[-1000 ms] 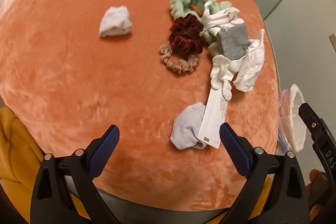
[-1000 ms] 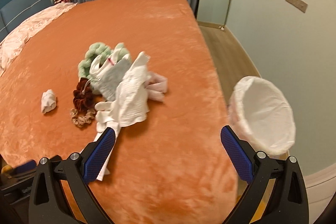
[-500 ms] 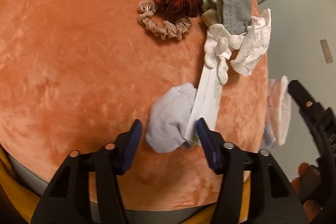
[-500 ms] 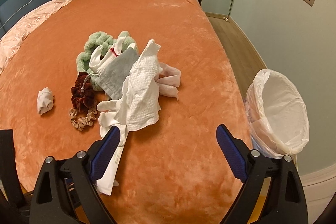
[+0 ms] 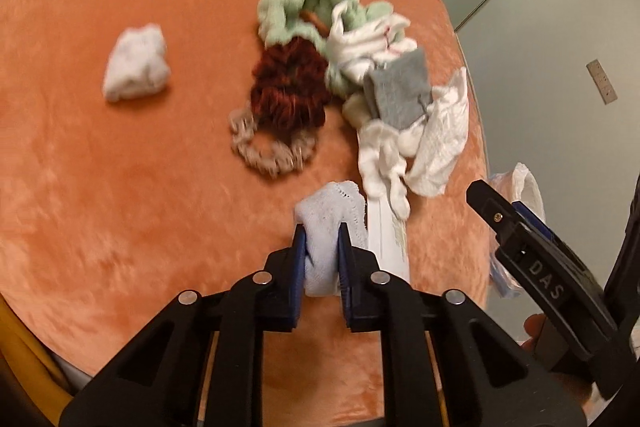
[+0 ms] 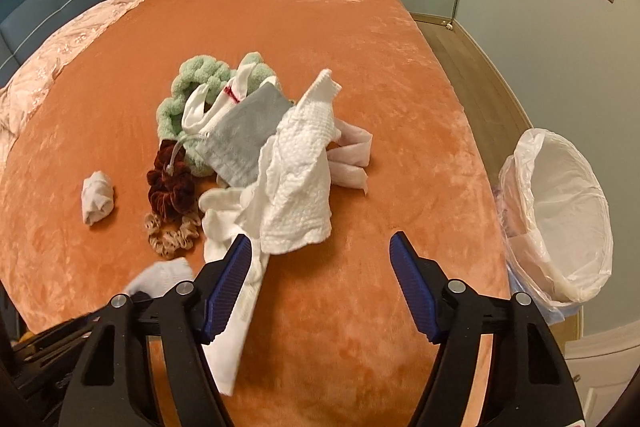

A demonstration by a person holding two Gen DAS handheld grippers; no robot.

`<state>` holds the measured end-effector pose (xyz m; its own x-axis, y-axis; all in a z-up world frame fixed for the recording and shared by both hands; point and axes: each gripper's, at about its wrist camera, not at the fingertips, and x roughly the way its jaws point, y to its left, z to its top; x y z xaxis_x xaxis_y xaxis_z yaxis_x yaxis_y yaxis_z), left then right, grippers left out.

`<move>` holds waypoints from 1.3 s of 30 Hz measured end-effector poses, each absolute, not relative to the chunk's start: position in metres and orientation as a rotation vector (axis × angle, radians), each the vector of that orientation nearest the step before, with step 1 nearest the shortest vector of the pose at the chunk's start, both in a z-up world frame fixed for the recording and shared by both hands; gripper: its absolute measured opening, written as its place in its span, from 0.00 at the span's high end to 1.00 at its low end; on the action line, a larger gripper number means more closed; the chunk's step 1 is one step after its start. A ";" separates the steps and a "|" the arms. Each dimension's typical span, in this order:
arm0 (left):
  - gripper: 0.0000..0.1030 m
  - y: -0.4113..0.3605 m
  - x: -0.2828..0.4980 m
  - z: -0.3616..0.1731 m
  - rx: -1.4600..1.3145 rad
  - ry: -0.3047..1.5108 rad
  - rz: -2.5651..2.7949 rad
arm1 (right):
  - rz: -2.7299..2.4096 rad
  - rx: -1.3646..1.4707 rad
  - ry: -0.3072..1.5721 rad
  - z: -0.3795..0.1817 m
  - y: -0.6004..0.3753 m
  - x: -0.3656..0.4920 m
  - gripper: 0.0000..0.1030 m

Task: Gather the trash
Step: 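Grasp the grey sock with the left gripper while the right gripper grasps the white paper towel, then carry the grey sock and white paper towel in both grippers over the white trash bin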

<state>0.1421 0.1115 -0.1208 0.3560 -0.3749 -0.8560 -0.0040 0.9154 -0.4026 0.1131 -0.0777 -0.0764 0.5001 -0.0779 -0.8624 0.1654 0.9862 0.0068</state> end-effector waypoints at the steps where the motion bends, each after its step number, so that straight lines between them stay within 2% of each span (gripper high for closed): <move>1: 0.86 0.111 0.144 -0.116 -0.338 1.172 -0.237 | -0.147 0.095 1.037 -0.077 -0.079 0.118 0.34; 3: 0.86 0.117 0.151 -0.103 -0.289 1.136 -0.224 | -0.143 0.094 1.032 -0.078 -0.079 0.128 0.34; 9: 0.86 0.107 0.170 -0.081 -0.193 1.071 -0.195 | -0.116 0.112 1.052 -0.092 -0.076 0.154 0.47; 11: 0.86 0.103 0.175 -0.077 -0.175 1.056 -0.191 | -0.104 0.115 1.071 -0.100 -0.074 0.160 0.62; 12: 0.86 0.102 0.178 -0.075 -0.168 1.049 -0.190 | -0.092 0.122 1.086 -0.106 -0.074 0.162 0.66; 14: 0.86 0.099 0.181 -0.071 -0.160 1.041 -0.192 | -0.077 0.140 1.110 -0.113 -0.074 0.164 0.84; 16: 0.86 0.096 0.182 -0.069 -0.155 1.035 -0.193 | -0.063 0.163 1.124 -0.119 -0.076 0.163 0.90; 25: 0.86 0.077 0.181 -0.059 -0.130 1.015 -0.210 | -0.053 0.237 1.070 -0.099 -0.098 0.143 0.94; 39: 0.86 -0.002 0.161 -0.006 -0.069 0.915 -0.325 | -0.118 0.315 0.883 -0.017 -0.169 0.097 0.94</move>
